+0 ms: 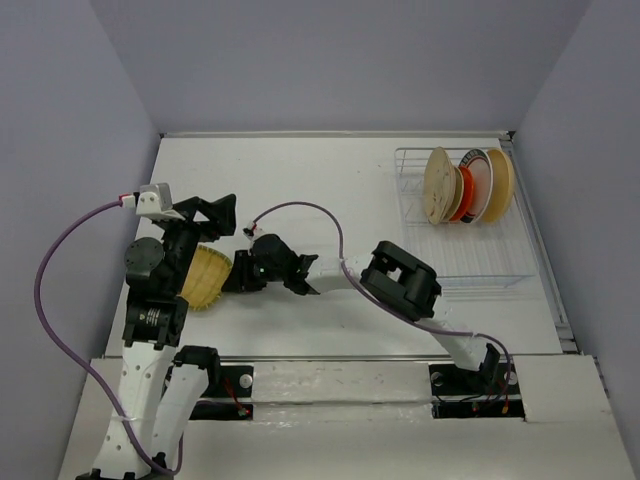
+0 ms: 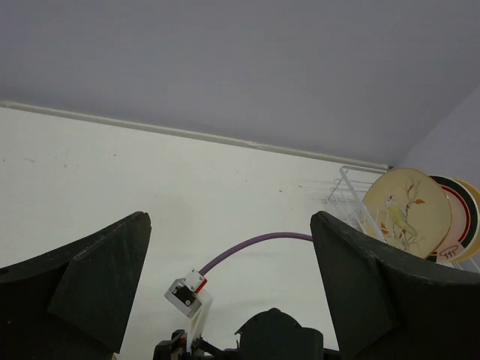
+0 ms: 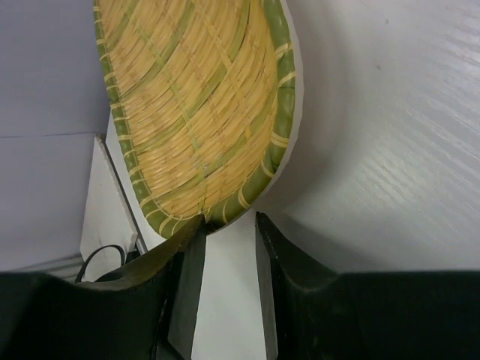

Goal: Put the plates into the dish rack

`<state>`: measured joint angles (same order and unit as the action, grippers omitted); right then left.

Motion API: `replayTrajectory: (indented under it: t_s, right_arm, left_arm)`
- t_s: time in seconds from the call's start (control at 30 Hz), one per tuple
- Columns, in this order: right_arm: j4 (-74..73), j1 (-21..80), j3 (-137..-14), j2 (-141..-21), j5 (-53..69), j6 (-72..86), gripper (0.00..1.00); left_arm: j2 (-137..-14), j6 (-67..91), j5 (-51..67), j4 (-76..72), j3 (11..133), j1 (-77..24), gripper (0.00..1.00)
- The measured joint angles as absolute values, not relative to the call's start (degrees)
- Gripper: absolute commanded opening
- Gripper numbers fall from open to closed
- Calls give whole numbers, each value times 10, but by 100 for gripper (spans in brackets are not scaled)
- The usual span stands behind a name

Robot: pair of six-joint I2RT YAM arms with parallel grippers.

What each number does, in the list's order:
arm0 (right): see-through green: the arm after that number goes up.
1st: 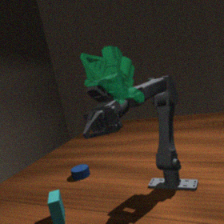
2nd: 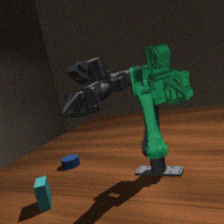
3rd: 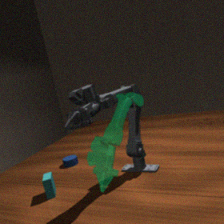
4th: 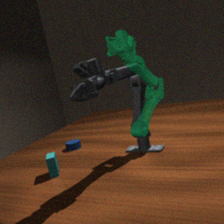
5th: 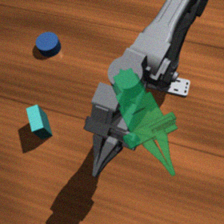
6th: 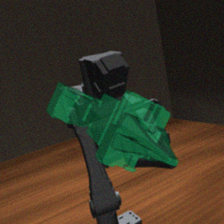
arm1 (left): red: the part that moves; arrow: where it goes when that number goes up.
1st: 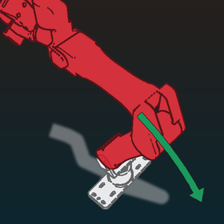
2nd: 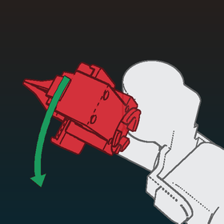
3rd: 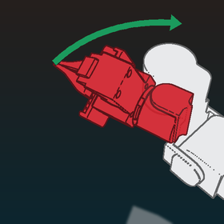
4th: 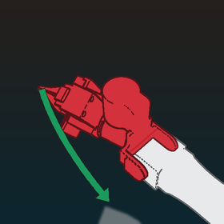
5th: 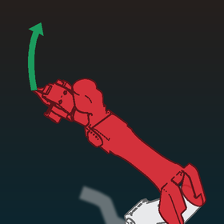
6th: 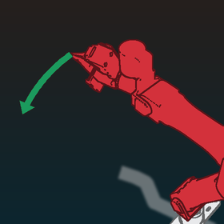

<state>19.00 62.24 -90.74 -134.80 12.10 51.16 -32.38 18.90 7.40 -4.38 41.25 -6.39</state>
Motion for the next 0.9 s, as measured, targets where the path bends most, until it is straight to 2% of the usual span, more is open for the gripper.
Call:
replayTrajectory:
  t_s: [0.23,0.3,0.37,0.4,0.5,0.63,0.9]
  right_arm:
    - [208,620,-908,-1350,104,505,31]
    - [210,619,-894,-1336,90,497,35]
    - [209,614,-875,-1320,76,492,42]
    - [208,609,-866,-1312,73,488,49]
    - [206,593,-862,-1305,76,484,57]
    - [209,576,-868,-1313,103,491,61]
    - [224,578,-901,-1351,181,501,63]
  left_arm:
    - [-321,189,74,-44,413,-64,99]
    - [-321,189,74,-44,413,-64,99]
    - [-321,189,75,-44,413,-64,99]
    - [-321,189,75,-44,413,-64,99]
    - [-321,189,76,-44,413,-64,99]
    - [-321,189,77,-44,413,-64,99]
    - [-322,189,81,-44,412,-64,99]
